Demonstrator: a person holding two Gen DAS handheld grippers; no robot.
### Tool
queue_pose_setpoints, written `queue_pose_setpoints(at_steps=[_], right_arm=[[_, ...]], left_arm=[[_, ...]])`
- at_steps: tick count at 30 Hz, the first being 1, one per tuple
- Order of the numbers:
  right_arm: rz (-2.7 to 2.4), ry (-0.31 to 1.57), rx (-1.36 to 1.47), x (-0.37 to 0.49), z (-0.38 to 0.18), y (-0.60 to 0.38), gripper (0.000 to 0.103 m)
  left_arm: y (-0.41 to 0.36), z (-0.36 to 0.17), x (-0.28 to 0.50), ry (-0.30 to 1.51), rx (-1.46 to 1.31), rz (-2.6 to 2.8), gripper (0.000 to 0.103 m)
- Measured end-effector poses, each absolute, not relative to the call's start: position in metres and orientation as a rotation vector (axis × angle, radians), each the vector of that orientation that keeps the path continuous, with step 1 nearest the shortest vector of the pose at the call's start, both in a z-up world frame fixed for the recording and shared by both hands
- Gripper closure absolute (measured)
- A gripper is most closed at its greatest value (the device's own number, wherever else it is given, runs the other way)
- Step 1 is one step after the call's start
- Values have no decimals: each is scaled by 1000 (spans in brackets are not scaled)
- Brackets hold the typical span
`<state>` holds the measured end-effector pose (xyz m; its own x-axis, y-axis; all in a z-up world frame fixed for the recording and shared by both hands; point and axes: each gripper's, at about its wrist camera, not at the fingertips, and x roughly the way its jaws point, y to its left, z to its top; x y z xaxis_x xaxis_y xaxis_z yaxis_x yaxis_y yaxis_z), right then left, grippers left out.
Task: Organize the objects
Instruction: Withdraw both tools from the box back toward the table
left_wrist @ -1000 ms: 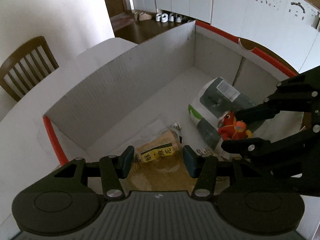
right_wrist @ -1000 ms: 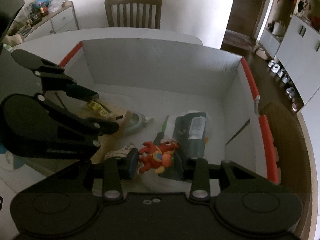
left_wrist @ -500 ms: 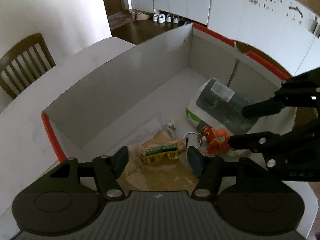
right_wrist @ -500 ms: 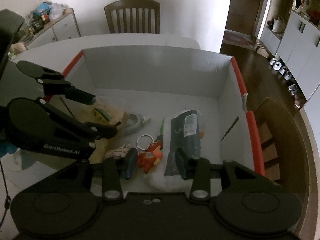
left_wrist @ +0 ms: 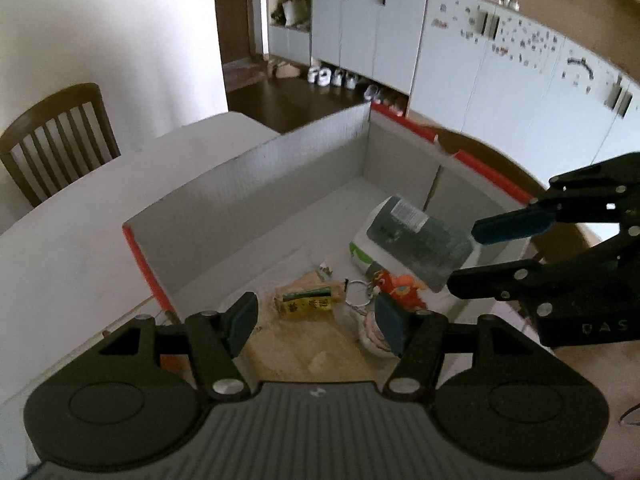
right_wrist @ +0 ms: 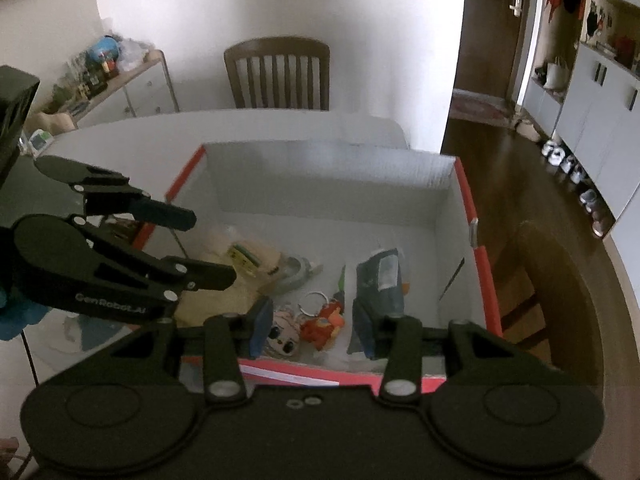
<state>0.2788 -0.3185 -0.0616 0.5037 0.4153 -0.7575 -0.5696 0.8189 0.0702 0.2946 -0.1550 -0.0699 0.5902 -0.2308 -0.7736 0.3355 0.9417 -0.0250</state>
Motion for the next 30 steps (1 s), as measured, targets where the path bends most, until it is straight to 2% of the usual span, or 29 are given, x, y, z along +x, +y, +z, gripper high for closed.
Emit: queue_pose_setpoints(at_steps=[11,16,18,19,25,30], right_arm=[[592,769,-182,243,-34,-301,59],[579,748,-172,228,-29,-286,51],[572,750,-162,223,-29,-279,50],[567,751,-156,220,-29,-277,49],[545,756,-116,206,-28,-261,39],[536,767,-100,194,-31,-245,34]], left_arm=[[-123,-35,241,765,46,-322,39],[-98,-24,216,721,21,-310,39],[-88,-21,206,705,19,-299,26],[-83,-20,200,693,19,-293,24],[-50,-16,176,683,-12,-285,24],[-19,-22,161,698,-33,-257,23]])
